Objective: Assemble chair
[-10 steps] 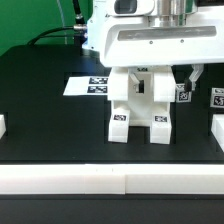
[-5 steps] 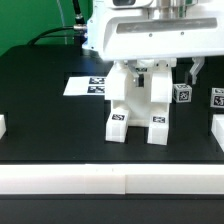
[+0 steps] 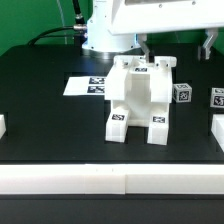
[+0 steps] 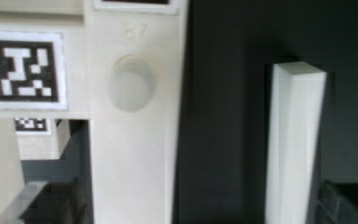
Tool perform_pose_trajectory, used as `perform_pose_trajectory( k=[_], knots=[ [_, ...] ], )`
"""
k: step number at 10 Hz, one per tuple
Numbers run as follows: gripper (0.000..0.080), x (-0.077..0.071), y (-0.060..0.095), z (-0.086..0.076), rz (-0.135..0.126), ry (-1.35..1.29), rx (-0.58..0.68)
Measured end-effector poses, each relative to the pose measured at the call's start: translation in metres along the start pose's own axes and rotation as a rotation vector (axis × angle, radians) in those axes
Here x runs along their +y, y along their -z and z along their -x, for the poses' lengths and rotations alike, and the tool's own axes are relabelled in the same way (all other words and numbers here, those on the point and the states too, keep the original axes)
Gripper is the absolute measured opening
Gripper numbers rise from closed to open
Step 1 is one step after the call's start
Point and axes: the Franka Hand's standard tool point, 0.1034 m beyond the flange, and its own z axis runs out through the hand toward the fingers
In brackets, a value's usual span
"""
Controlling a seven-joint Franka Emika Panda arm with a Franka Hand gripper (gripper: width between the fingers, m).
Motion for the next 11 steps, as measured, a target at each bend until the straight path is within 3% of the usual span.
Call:
perform_pose_trajectory(
  k=[3, 7, 11],
  knots=[
    [0.0649, -0.016, 0.011, 0.019, -0.016, -0.068, -0.003],
    [0.0649, -0.014, 0.001, 0.020, -0.010, -0.069, -0.005],
    [0.0649, -0.073, -0.022, 0.064, -0.013, -0.118, -0.027]
  ],
)
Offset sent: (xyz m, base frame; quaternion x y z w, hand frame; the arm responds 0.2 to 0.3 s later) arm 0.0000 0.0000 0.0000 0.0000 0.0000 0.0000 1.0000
